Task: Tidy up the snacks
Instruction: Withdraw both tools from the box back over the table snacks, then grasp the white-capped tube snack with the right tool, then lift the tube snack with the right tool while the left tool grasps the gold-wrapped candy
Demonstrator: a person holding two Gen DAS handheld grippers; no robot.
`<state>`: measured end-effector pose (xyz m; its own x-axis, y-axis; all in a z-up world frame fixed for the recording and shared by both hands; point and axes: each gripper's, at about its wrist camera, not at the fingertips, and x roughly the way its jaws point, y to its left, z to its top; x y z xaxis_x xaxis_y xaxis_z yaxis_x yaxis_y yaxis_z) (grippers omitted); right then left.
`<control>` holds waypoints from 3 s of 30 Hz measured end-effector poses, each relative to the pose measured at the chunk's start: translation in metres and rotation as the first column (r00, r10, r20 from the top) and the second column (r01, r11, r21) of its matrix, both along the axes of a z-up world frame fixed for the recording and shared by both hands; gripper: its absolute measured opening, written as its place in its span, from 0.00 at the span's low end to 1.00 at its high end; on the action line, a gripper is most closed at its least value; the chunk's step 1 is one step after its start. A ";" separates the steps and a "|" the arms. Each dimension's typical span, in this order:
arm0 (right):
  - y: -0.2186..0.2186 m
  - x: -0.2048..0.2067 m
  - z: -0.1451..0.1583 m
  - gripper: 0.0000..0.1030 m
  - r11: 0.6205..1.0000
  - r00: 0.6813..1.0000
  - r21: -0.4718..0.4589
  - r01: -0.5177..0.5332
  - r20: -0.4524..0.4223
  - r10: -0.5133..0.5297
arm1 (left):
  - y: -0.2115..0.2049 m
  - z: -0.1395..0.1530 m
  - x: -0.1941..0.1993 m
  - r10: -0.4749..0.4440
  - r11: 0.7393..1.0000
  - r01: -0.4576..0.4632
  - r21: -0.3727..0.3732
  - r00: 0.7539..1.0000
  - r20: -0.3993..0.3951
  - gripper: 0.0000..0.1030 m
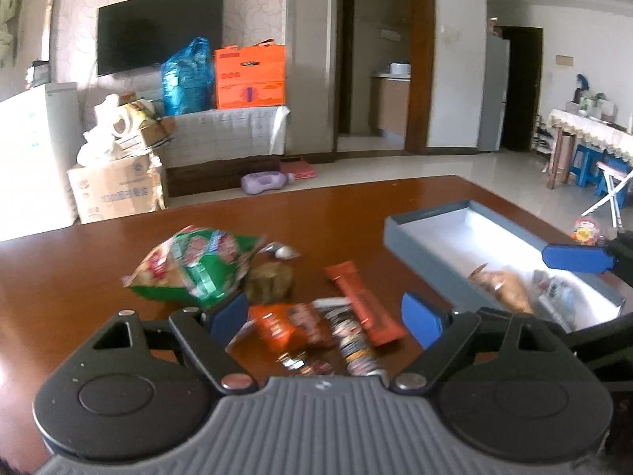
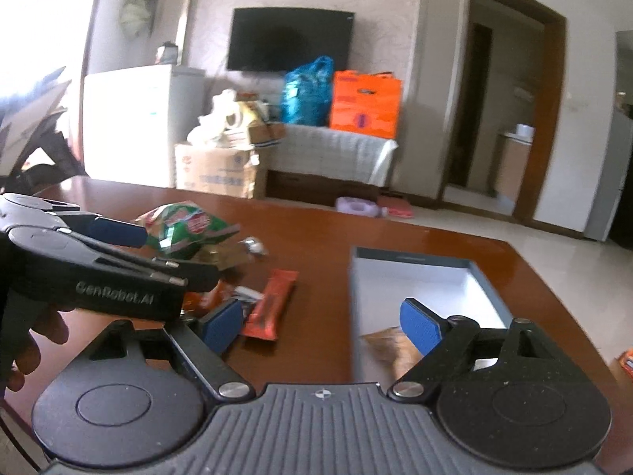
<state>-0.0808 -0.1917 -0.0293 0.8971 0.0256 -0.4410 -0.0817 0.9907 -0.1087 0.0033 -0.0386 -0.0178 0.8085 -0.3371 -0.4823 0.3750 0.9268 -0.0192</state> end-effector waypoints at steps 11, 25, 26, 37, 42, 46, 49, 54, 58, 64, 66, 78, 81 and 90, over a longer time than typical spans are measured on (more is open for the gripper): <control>0.036 0.026 -0.037 0.61 0.996 0.990 0.033 -0.080 -0.116 0.083 | 0.039 -0.032 0.006 0.059 0.998 -0.058 0.037 0.997 -0.044 0.84; 0.049 0.047 -0.056 0.57 0.998 0.988 0.008 -0.056 -0.144 0.056 | 0.045 -0.043 0.020 0.054 0.998 -0.052 0.028 0.997 -0.058 0.84; 0.048 0.048 -0.058 0.56 0.999 0.988 0.010 -0.051 -0.147 0.052 | 0.045 -0.043 0.020 0.052 0.998 -0.051 0.029 0.997 -0.057 0.84; 0.035 0.052 -0.064 0.54 0.998 0.988 0.050 -0.039 -0.150 0.046 | 0.042 -0.051 0.023 0.036 0.999 -0.035 0.024 0.997 -0.072 0.84; 0.035 0.051 -0.061 0.38 0.997 0.985 0.056 -0.058 -0.157 0.066 | 0.038 -0.054 0.025 0.031 0.999 -0.030 0.020 0.997 -0.073 0.84; 0.033 0.045 -0.058 0.25 0.996 0.983 0.039 -0.077 -0.165 0.082 | 0.029 -0.057 0.026 0.011 0.999 -0.009 0.031 0.997 -0.074 0.83; 0.026 0.036 -0.056 0.23 0.996 0.980 0.029 -0.081 -0.180 0.084 | 0.019 -0.058 0.025 -0.010 0.999 0.013 0.038 0.998 -0.068 0.84; 0.013 0.022 -0.053 0.23 0.998 0.978 0.019 -0.056 -0.201 0.058 | 0.002 -0.063 0.029 -0.008 0.999 0.011 0.036 0.997 -0.073 0.84; 0.009 0.020 -0.053 0.23 0.998 0.977 0.025 -0.049 -0.204 0.053 | -0.012 -0.067 0.034 0.013 0.999 -0.009 0.046 0.997 -0.082 0.83; 0.011 0.020 -0.056 0.33 0.997 0.981 0.024 -0.070 -0.182 0.073 | -0.007 -0.073 0.046 0.041 0.999 -0.037 0.030 0.989 -0.139 0.62; 0.012 0.023 -0.057 0.46 0.998 0.984 0.007 -0.060 -0.167 0.060 | -0.004 -0.075 0.047 0.036 0.999 -0.031 0.042 0.991 -0.130 0.52; 0.016 0.030 -0.054 0.24 0.994 0.978 0.034 -0.102 -0.177 0.106 | 0.015 -0.073 0.048 -0.002 1.000 0.000 -0.009 0.989 -0.147 0.20; 0.017 0.029 -0.052 0.24 0.994 0.977 0.035 -0.106 -0.180 0.110 | 0.017 -0.072 0.046 -0.009 1.000 0.010 0.002 0.989 -0.147 0.20; 0.019 0.022 -0.043 0.24 0.992 0.979 0.042 -0.115 -0.164 0.121 | 0.020 -0.063 0.031 -0.052 0.999 0.052 -0.002 0.991 -0.126 0.20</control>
